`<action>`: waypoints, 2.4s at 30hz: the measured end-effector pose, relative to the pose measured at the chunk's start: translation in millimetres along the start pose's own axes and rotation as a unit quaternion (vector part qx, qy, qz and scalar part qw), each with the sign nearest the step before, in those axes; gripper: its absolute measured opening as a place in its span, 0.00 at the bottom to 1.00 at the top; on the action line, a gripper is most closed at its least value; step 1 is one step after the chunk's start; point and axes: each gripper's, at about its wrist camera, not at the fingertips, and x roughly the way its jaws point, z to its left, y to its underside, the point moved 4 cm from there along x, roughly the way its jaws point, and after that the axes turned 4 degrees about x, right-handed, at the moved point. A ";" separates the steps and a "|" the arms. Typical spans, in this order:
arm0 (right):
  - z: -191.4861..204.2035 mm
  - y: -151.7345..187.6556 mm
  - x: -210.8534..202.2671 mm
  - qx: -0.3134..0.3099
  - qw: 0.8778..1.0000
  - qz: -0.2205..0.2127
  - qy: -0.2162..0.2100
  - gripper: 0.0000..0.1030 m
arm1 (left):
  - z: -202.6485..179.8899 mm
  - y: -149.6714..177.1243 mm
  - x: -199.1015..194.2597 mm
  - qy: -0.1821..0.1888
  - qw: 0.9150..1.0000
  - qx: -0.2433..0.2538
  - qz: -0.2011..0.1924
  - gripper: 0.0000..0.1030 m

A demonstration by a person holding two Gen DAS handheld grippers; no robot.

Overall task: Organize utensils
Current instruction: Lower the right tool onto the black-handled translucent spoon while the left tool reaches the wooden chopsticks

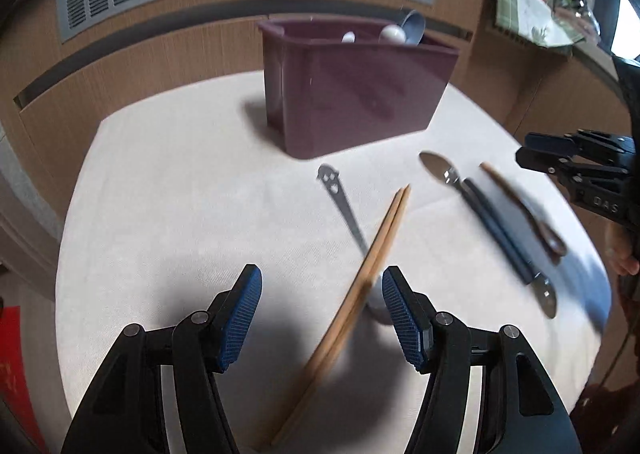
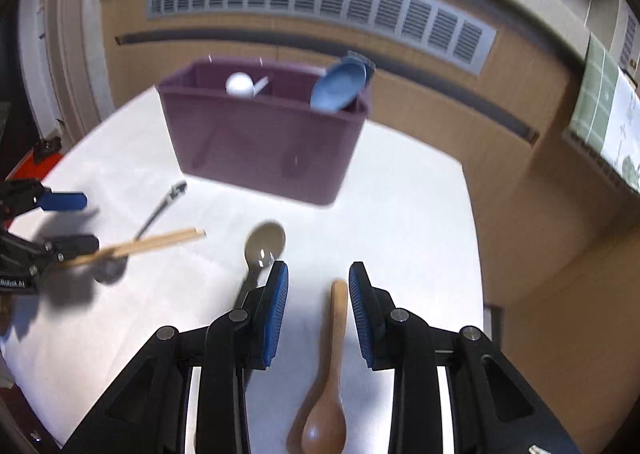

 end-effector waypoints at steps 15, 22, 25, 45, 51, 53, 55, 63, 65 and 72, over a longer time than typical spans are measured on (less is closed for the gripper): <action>22.9 17.9 21.4 0.010 0.996 0.039 -0.077 0.21 | 29.6 -2.2 10.8 -0.042 0.999 -0.031 0.015 0.61; 25.9 17.7 24.4 0.023 0.995 0.041 -0.085 0.21 | 30.1 -2.0 -7.7 -0.038 0.999 -0.025 -0.007 0.61; 26.6 18.9 25.4 0.027 0.995 0.044 -0.088 0.21 | 34.7 -1.0 -2.5 -0.046 0.999 -0.028 0.003 0.61; 20.1 23.4 26.3 0.030 0.996 0.049 -0.074 0.21 | 21.2 -1.1 19.5 -0.078 0.996 0.020 0.026 0.63; 17.4 19.8 23.8 0.028 0.997 0.039 -0.068 0.19 | 53.8 -6.8 20.5 -0.094 0.995 -0.035 0.018 0.63; 20.7 18.2 25.5 0.028 0.995 0.044 -0.083 0.19 | 54.3 -5.9 13.9 -0.075 0.996 -0.045 0.008 0.63; 25.0 18.4 26.3 0.029 0.993 0.049 -0.106 0.19 | 45.8 -5.3 2.2 -0.045 0.998 -0.040 -0.012 0.63; 37.3 19.3 38.3 0.038 0.986 0.073 -0.142 0.16 | 19.2 -5.9 2.5 0.027 0.999 -0.032 -0.009 0.63; 36.1 20.1 38.3 0.034 0.987 0.075 -0.137 0.16 | 19.4 -4.3 7.0 0.026 0.999 -0.042 -0.001 0.63; 19.8 22.3 34.4 0.033 0.992 0.070 -0.104 0.16 | 6.3 8.6 8.0 0.081 0.993 -0.082 0.022 0.62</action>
